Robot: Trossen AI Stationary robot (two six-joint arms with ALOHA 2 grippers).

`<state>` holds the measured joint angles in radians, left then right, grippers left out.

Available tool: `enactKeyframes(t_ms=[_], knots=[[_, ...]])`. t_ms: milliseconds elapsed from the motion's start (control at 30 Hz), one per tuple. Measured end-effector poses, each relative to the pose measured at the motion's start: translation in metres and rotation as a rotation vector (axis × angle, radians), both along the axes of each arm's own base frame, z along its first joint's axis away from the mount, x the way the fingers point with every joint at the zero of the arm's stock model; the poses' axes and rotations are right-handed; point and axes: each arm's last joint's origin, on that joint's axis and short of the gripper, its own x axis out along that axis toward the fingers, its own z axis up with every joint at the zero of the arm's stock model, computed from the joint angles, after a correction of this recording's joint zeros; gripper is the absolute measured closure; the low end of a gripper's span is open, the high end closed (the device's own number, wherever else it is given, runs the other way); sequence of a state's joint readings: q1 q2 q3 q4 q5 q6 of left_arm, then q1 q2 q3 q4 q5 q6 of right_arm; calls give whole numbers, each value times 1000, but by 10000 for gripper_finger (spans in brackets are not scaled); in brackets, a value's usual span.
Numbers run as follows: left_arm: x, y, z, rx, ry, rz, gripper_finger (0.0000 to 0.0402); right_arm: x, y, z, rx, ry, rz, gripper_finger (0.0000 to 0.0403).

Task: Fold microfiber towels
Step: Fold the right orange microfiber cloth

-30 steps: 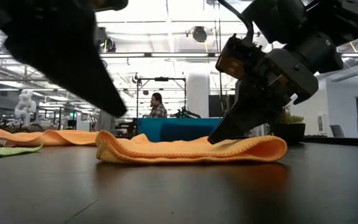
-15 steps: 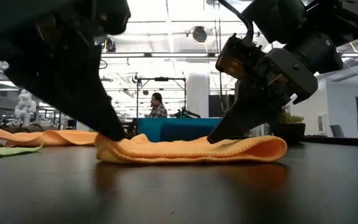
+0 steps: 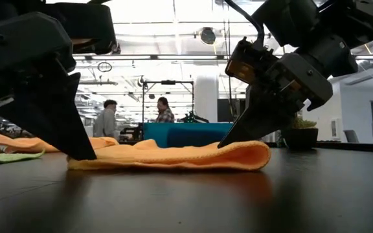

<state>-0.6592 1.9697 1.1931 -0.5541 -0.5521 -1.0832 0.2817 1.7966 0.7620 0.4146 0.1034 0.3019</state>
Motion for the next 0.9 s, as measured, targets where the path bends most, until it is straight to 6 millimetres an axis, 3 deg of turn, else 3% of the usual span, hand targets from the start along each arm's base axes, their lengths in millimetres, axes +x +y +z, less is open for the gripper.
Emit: enactKeyframes(t_ms=[233,433,733,900], knots=[[2,-3,4,-10,-5,-13,314,1,1,2,4,-18,8,331],[7,-7,11,0,-12,-65,314,1,22,11,46,-121,158,331],[11,-8,13,-60,28,-129,314,-6,38,6,55,-93,186,331],[4,1,10,-51,100,-14,314,-6,38,-3,37,-66,170,331]])
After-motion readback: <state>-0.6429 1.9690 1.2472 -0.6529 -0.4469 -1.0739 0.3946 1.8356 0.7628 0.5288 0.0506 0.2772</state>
